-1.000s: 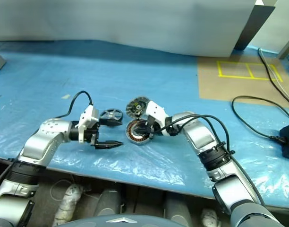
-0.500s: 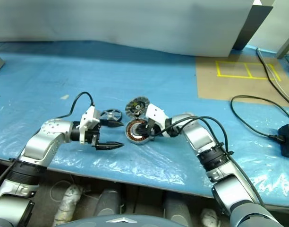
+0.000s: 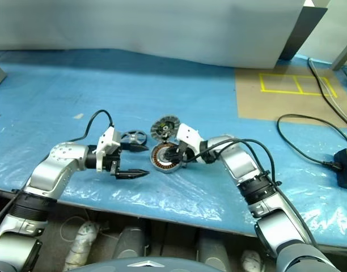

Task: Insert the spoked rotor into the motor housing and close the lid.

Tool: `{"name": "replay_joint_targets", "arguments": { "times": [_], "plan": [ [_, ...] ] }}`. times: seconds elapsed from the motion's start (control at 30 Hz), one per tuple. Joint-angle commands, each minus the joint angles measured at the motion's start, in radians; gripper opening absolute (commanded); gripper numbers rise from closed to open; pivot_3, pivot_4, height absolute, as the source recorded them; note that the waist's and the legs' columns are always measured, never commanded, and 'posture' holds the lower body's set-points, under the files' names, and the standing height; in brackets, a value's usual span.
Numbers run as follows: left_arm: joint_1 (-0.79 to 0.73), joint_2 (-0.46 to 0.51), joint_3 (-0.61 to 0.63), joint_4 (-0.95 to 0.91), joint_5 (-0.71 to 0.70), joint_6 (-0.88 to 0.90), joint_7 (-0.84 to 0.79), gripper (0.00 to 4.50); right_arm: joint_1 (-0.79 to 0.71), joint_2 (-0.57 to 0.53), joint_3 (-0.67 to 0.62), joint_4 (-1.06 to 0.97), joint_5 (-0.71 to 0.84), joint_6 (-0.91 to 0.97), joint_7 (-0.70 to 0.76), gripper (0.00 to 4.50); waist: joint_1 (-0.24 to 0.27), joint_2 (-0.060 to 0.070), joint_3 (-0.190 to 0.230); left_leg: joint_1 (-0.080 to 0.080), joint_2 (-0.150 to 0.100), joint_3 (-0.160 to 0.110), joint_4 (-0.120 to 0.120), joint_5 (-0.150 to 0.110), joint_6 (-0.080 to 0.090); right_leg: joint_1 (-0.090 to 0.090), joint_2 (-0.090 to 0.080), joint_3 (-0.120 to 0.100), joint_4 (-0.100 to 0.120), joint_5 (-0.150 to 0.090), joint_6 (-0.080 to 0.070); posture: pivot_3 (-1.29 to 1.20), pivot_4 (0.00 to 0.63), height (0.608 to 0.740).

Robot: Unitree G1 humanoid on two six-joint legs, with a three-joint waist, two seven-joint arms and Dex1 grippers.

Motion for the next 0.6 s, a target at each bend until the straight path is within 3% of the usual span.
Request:
{"name": "replay_joint_targets", "arguments": {
  "times": [0.03,0.6],
  "plan": [
    [-0.015,0.0,0.001,-0.003,0.0,-0.018,0.001,4.5,-0.023,0.013,-0.022,-0.04,0.016,-0.008,-0.005,0.56,0.0,0.0,0.0,0.0,0.0,0.0,0.0,0.0,0.0,0.0,0.0,0.0,0.0,0.0,0.0,0.0,0.15,0.74],
    [-0.017,-0.002,0.003,0.011,0.009,-0.028,0.002,4.5,-0.006,0.003,0.007,-0.015,-0.024,-0.033,0.003,0.56,0.0,0.0,0.0,0.0,0.0,0.0,0.0,0.0,0.0,0.0,0.0,0.0,0.0,0.0,0.0,0.0,0.15,0.74]
  ]
}}
